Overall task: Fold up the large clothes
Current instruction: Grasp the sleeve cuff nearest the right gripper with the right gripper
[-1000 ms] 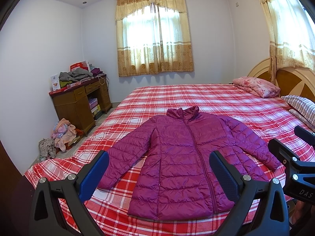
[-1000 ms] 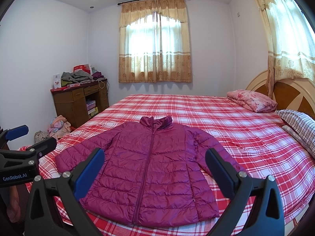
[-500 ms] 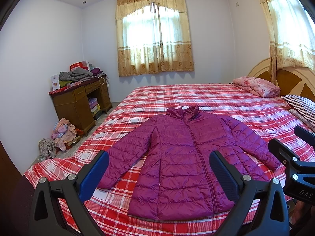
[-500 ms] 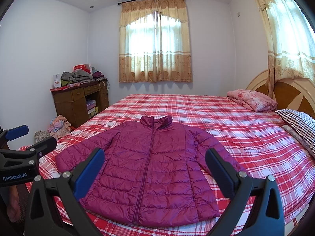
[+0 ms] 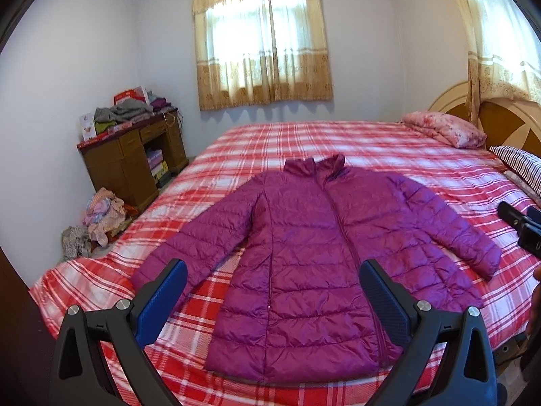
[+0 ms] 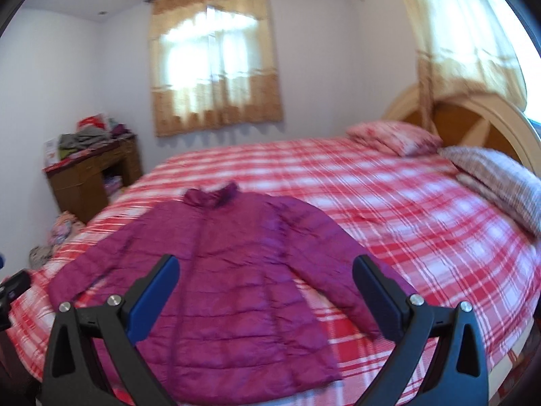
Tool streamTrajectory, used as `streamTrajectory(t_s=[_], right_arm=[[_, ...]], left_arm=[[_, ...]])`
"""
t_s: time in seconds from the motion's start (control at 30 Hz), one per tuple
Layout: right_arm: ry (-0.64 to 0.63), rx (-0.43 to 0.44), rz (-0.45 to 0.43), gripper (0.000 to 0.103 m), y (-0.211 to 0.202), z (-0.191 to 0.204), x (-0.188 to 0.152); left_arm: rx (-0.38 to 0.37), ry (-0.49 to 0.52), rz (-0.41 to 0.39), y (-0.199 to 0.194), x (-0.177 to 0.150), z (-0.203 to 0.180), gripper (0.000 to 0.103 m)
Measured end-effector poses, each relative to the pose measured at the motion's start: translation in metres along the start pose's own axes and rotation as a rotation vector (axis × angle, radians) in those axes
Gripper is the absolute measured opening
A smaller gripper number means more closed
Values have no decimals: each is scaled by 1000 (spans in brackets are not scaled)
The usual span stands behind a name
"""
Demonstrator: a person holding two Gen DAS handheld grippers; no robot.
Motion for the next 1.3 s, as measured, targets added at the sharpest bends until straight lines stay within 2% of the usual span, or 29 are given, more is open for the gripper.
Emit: streamTrajectory(t_s=[0.13,0.27,0.43,0.5,0.63,0.67,0.7,0.73,0.8,0.9,0.97,1.17,1.3], right_arm=[[91,-90,83,103,37,-53,-15],[253,-151,221,103,82,-116,-44],[350,-241,302,103,113,-166,-70],[365,-262,324,93,120,-177,-74],[405,-255,360,81,137,-195,-83],[395,-259,348,74,137,-197,-82],[386,-261,339,61,138,-197,-81],[384,-250,340,56,141,-198,-79],[378,-236,335,34,145,-200,-76],[375,-207,333,19,155,-205,-71],[366,-201,325,16,159,-207,-64],[330,-203,313,11,166,-211,-47],[295,-206,281,11,164,-210,-22]], left_arm=[[3,-13,54,41,-6,-2,102],[16,7,78,72,-10,-11,102],[45,51,103,106,-11,-18,102],[62,63,121,122,-10,-18,102],[82,64,146,145,-8,-17,102],[87,69,152,150,-8,-17,102],[93,75,156,156,-6,-17,102],[98,81,161,161,-5,-17,102],[108,91,176,173,-4,-15,102],[131,89,212,191,0,-9,102],[135,80,233,199,3,-2,102],[149,76,223,208,16,15,102],[183,60,219,210,27,28,102]])
Point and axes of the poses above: each gripper's, at about its wrist camera, not at the fingertips, and y roughly the way its jaws point, z to its left, x to its top, the point moved 5 cm from there along y, roughly the way its jaws point, and after that the axes turned 3 degrees about z, right-handed, at the moved point
